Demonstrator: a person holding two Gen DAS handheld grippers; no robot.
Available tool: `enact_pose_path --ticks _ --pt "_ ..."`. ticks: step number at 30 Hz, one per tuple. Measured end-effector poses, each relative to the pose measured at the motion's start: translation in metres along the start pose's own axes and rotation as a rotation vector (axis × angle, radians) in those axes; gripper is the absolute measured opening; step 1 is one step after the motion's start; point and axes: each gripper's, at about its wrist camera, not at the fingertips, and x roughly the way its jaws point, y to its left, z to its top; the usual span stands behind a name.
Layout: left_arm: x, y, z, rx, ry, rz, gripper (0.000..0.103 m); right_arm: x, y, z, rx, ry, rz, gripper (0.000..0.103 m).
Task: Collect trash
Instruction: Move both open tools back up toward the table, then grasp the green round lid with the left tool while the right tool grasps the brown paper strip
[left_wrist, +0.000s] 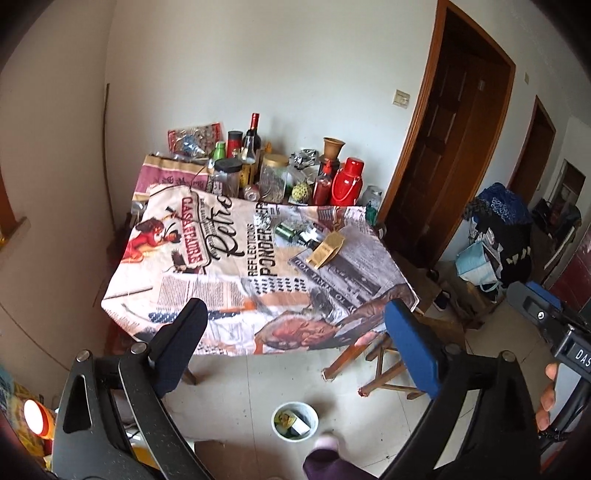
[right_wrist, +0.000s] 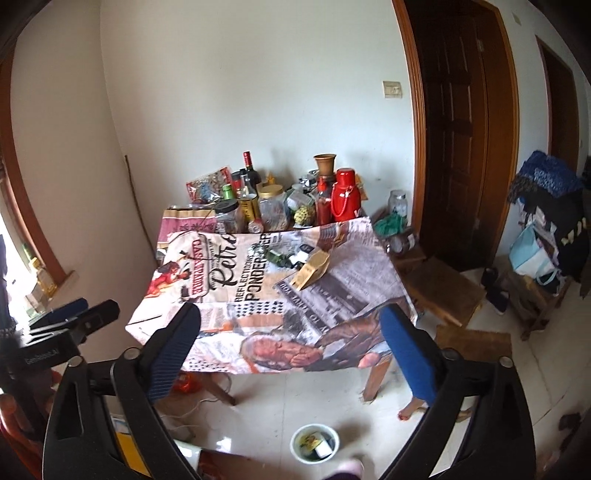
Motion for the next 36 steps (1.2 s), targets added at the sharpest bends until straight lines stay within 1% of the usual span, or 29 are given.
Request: enact_pose_path --ticks 4,7,14,18,24,27,30,32,36 --pt "0.014 -0.01 0.012 0.028 -0.012 0.021 0.097 0.013 -0.005 0.01 -0.027 -0.013 0.006 0.1" --pt "0.033 -0.017 0.023 0.023 -0.01 0.028 0.098 0.029 -0.012 0.022 -0.053 -0.018 0.017 0.1" --pt "0.105 -0.04 0.065 -0.025 0.021 0.057 0.098 0.074 -0.043 0.067 -0.139 -0.036 0.009 0.1" --pt "0.141 -0.055 0.091 -0.057 0.023 0.083 0.098 0.1 -0.065 0.09 -0.17 -0.017 0.036 0.1" --pt "0.188 -0.073 0.115 -0.078 0.053 0.149 0.098 0.146 -0.095 0.115 -0.171 0.046 0.098 0.1" --pt "0.21 -0.074 0.119 -0.085 0.079 0.174 0.098 0.174 -0.104 0.119 -0.177 0.084 0.105 0.1" --pt "0.235 -0.07 0.122 -0.091 0.126 0.184 0.098 0.202 -0.11 0.118 -0.158 0.148 0.114 0.1" --pt "0.251 -0.064 0.123 -0.103 0.145 0.195 0.098 0.217 -0.115 0.115 -0.124 0.186 0.132 0.1" --pt "0.281 -0.047 0.126 -0.126 0.185 0.189 0.098 0.254 -0.117 0.109 -0.052 0.261 0.148 0.1"
